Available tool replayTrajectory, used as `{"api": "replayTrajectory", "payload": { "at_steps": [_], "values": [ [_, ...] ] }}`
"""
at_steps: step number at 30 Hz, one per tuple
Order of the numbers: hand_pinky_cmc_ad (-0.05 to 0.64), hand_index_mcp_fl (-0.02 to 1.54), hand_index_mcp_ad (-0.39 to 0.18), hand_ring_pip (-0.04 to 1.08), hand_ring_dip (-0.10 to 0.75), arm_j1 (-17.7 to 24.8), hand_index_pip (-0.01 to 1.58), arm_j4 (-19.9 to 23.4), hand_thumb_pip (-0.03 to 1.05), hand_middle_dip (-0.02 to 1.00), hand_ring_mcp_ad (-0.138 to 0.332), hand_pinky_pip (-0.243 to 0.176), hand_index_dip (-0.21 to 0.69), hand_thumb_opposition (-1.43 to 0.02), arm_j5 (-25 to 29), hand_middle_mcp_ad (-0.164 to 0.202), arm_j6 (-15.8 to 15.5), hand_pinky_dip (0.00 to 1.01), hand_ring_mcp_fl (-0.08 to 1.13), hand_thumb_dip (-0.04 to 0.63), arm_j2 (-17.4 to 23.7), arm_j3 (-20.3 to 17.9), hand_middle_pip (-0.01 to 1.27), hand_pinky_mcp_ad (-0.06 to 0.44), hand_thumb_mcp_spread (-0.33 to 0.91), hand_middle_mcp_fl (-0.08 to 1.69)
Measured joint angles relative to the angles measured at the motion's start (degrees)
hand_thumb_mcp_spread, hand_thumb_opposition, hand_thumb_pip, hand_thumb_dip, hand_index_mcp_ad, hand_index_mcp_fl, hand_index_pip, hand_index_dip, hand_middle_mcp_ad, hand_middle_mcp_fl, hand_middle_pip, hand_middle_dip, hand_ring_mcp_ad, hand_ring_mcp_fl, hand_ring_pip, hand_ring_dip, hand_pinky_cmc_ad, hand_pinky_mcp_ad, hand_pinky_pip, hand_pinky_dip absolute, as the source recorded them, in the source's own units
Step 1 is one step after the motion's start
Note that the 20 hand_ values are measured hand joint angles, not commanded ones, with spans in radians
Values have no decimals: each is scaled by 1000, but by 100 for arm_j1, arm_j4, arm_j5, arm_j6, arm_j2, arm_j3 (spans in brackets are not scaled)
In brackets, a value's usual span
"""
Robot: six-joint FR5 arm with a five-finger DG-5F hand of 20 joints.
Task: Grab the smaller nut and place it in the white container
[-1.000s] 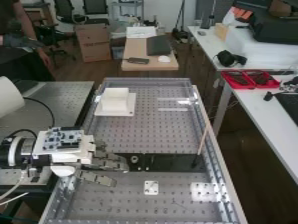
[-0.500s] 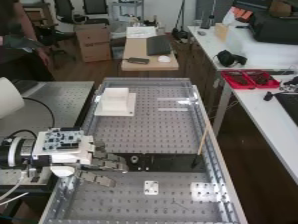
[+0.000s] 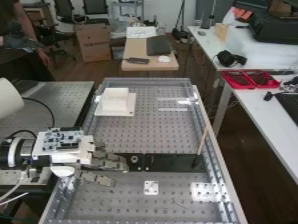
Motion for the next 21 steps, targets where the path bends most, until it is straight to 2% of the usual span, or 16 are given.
{"api": "replayTrajectory", "payload": {
  "at_steps": [9,16,19,21],
  "values": [
    [337,239,-150,93,82,8,1508,11,595,206,115,-28,291,-894,-22,75,56,190,14,293,-12,7,136,278,541,211],
    [339,272,-147,93,82,34,1508,22,583,206,115,-12,291,-911,-27,75,106,195,14,290,-6,17,136,278,534,209],
    [339,295,-150,93,82,47,1508,10,579,206,115,-12,291,-942,-34,75,113,195,14,283,11,26,136,278,571,209],
    [339,347,-154,91,82,60,1506,-10,539,206,115,-12,291,-974,-52,75,120,195,14,281,54,41,138,278,599,209]
  ]
}}
